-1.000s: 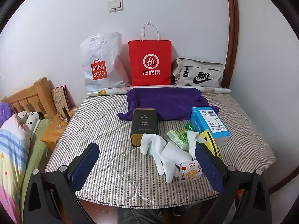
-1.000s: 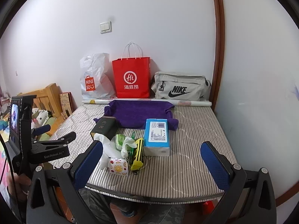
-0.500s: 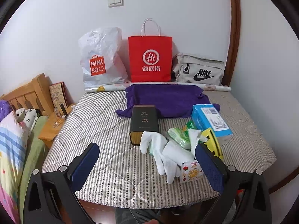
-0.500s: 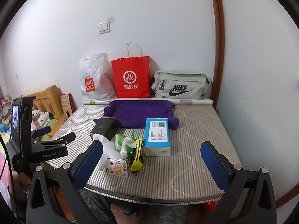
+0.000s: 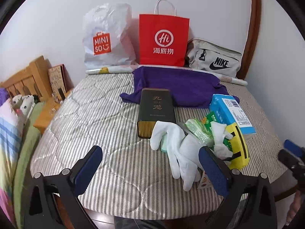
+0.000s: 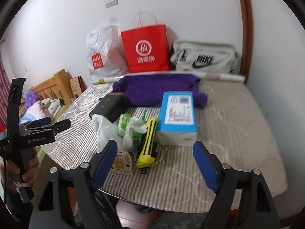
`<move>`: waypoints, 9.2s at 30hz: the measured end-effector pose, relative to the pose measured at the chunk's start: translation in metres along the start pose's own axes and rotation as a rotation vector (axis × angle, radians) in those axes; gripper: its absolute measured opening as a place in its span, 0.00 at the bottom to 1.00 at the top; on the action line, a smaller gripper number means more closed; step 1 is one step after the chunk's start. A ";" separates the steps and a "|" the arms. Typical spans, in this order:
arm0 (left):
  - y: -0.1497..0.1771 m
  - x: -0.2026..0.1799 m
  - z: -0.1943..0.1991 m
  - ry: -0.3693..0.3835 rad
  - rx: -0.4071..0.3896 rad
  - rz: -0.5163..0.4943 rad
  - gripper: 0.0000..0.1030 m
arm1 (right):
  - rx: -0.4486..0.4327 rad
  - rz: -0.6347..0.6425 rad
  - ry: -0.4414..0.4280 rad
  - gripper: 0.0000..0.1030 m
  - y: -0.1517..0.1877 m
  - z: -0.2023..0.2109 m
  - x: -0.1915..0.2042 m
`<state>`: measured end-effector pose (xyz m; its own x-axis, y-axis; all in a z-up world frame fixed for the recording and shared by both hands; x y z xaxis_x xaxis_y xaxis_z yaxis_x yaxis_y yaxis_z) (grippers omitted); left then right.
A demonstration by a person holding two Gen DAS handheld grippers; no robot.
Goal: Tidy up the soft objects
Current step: 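Close the right gripper on the yellow Adidas pouch, then lift the yellow pouch with the right gripper while the left gripper grasps the white tissue, then carry pouch and tissue onto the purple towel and open both grippers, then withdraw both grippers from the towel back toward the remaining items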
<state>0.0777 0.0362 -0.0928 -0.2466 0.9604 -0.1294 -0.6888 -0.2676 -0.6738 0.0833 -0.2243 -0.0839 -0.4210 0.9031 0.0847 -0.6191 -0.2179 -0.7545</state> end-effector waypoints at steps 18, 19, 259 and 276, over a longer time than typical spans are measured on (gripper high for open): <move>0.012 0.009 -0.051 0.067 0.115 0.005 0.93 | 0.198 -0.035 -0.084 0.27 0.017 -0.102 0.010; 0.012 0.009 -0.052 0.072 0.116 0.004 0.93 | 0.209 -0.034 -0.085 0.26 0.017 -0.106 0.010; -0.004 0.026 -0.059 0.133 0.205 0.037 0.63 | 0.322 0.134 -0.268 0.73 0.050 -0.106 0.056; 0.003 0.046 -0.061 0.163 0.229 0.086 0.63 | 0.232 0.282 -0.099 0.62 0.067 -0.099 0.080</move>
<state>0.1056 0.0845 -0.1451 -0.2112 0.9281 -0.3068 -0.8105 -0.3417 -0.4757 0.0745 -0.1299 -0.1920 -0.6516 0.7578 -0.0343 -0.5984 -0.5413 -0.5907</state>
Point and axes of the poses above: each gripper's, at about its wrist camera, not at the fingertips, and z roughly against the way its jaws point, x to its left, y to its underside, the point moved 4 cm from there along -z, roughly the way its jaws point, and after that the axes turned 8 degrees about z, right-handed, at the moved point
